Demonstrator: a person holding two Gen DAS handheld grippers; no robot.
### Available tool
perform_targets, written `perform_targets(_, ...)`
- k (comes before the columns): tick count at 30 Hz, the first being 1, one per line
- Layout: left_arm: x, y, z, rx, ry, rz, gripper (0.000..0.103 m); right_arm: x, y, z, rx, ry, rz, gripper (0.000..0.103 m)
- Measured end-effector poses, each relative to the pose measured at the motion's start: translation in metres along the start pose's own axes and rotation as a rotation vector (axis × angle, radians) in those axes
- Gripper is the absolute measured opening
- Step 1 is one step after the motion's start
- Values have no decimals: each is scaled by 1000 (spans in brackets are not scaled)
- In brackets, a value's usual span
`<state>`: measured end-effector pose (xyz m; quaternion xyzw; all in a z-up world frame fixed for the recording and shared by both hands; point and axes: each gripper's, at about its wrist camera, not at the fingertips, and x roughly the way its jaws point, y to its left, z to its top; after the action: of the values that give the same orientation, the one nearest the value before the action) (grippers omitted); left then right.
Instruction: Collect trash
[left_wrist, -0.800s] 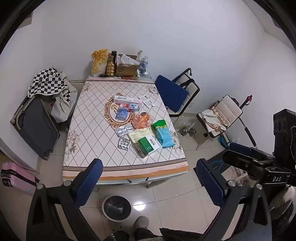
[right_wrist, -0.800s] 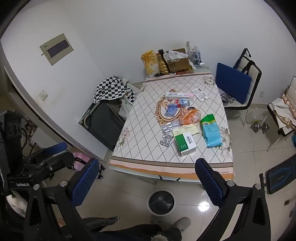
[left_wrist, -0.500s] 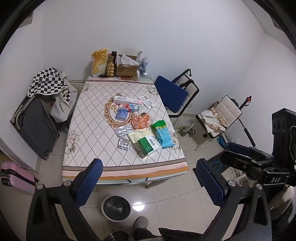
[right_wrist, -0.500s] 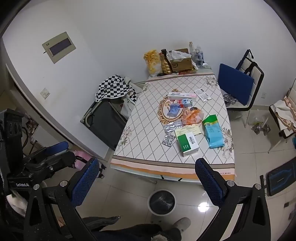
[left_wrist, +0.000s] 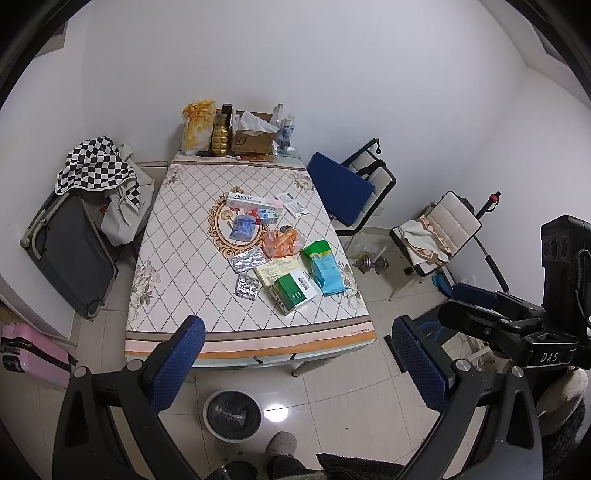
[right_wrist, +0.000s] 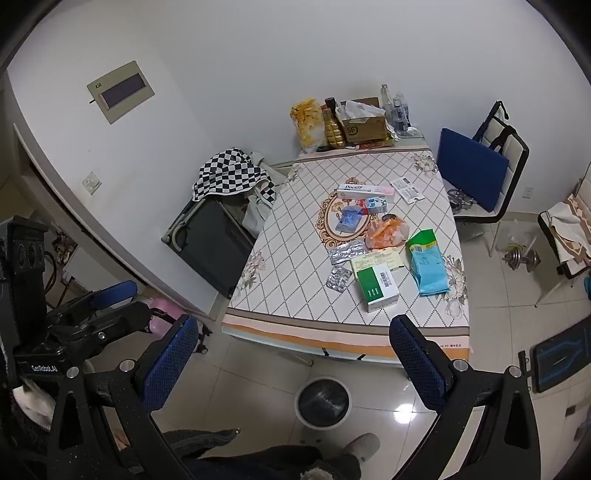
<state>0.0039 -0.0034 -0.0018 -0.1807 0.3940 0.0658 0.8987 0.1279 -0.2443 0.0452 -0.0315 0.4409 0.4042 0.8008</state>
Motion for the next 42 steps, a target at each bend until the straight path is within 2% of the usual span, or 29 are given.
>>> perform_targets(42, -10, -1, 1, -1, -4, -11, 103, 2, 8, -8, -13, 10, 14, 103)
